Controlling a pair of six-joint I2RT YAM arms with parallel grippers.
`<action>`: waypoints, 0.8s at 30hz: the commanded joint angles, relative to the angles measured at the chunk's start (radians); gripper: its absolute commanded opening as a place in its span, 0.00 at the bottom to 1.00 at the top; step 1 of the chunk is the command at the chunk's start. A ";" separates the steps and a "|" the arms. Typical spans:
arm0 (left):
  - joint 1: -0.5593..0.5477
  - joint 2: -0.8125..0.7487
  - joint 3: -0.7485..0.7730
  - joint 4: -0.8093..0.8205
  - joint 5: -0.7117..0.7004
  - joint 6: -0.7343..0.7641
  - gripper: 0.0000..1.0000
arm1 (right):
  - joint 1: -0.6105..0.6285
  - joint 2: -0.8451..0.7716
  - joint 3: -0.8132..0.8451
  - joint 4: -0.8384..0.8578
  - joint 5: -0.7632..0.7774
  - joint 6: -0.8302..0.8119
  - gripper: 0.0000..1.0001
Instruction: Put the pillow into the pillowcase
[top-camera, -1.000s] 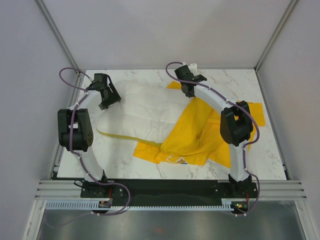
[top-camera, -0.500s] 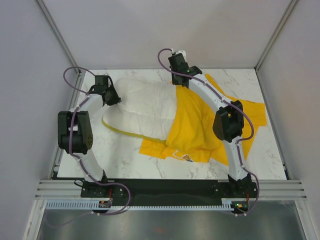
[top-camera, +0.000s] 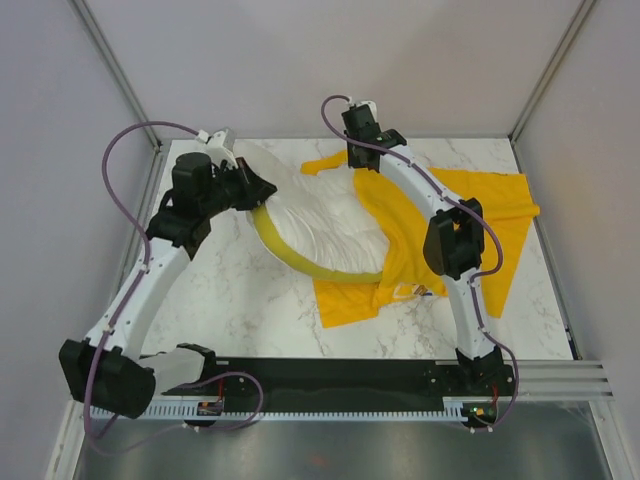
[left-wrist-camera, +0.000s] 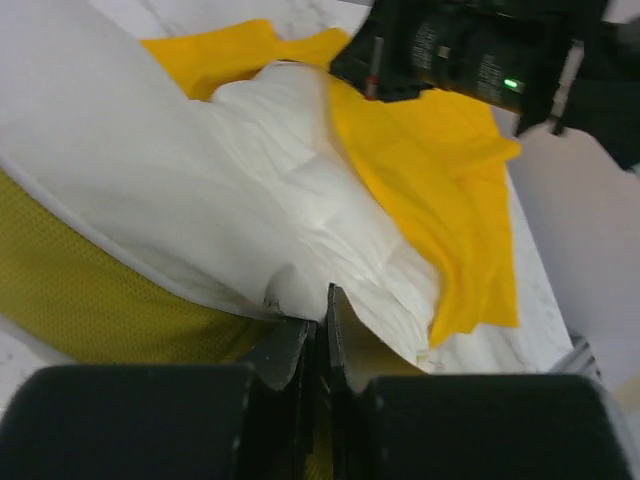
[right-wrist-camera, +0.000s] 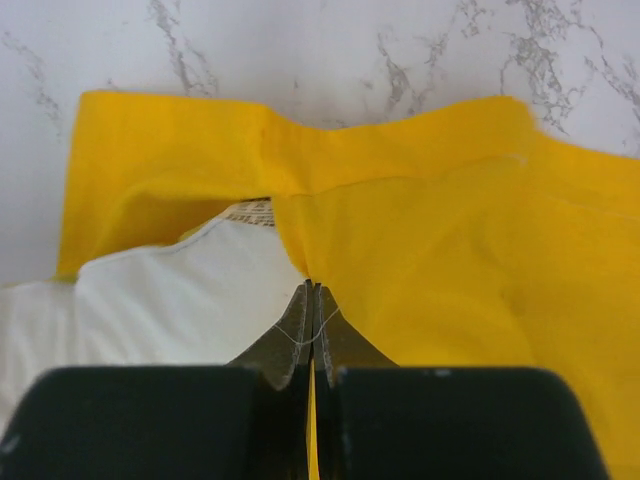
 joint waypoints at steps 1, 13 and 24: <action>-0.053 -0.049 -0.047 -0.014 0.220 -0.074 0.02 | -0.029 0.032 0.012 0.011 -0.015 -0.031 0.00; -0.268 -0.095 -0.409 0.057 0.180 -0.042 0.02 | -0.017 -0.106 -0.182 0.204 -0.416 -0.073 0.00; -0.391 -0.144 -0.424 0.182 0.051 -0.008 0.02 | 0.058 -0.262 -0.291 0.166 -0.581 -0.148 0.00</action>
